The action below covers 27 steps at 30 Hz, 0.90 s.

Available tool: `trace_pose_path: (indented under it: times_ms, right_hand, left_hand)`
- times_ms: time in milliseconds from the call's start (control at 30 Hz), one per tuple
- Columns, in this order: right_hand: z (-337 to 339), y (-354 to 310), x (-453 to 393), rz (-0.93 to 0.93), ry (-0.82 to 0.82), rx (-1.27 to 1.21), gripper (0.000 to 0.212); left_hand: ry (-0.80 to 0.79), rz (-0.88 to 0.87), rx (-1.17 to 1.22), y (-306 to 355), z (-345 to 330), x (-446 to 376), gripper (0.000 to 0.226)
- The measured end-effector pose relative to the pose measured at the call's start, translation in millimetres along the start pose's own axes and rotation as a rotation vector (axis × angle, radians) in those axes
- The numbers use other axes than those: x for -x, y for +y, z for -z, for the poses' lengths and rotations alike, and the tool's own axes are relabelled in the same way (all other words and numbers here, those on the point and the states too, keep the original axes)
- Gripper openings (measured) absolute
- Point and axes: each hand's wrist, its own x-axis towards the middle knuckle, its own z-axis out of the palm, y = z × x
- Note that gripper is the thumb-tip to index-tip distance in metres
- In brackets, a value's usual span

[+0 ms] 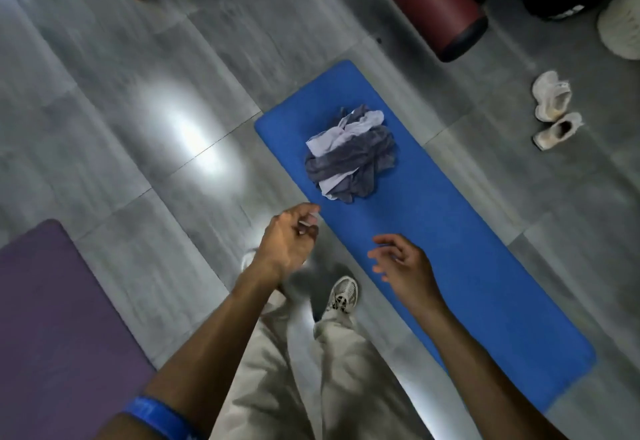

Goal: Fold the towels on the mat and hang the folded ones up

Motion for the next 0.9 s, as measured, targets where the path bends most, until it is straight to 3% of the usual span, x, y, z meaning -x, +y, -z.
trace_pose_path:
  times_ms: [200,467,700,900]
  right_hand:
    - [-45.4,-8.1,-91.0,-0.151,0.149,-0.102,0.022]
    - [-85.2,-14.5,-232.0,-0.309,0.239,-0.101,0.019]
    - [-107.9,44.1,-388.5,-0.375,0.225,-0.065,0.025]
    - [-154.1,147.4,-542.6,-0.363,0.065,-0.065,0.021]
  left_hand:
    - [-0.171,-0.015,-0.069,-22.4,30.2,-118.5,0.034]
    - [-0.239,-0.003,-0.138,-64.9,58.3,-264.3,0.039]
    - [-0.265,0.016,-0.183,-108.1,3.5,-380.6,0.039]
    - [-0.273,0.058,-0.218,-197.0,-70.7,-476.6,0.036]
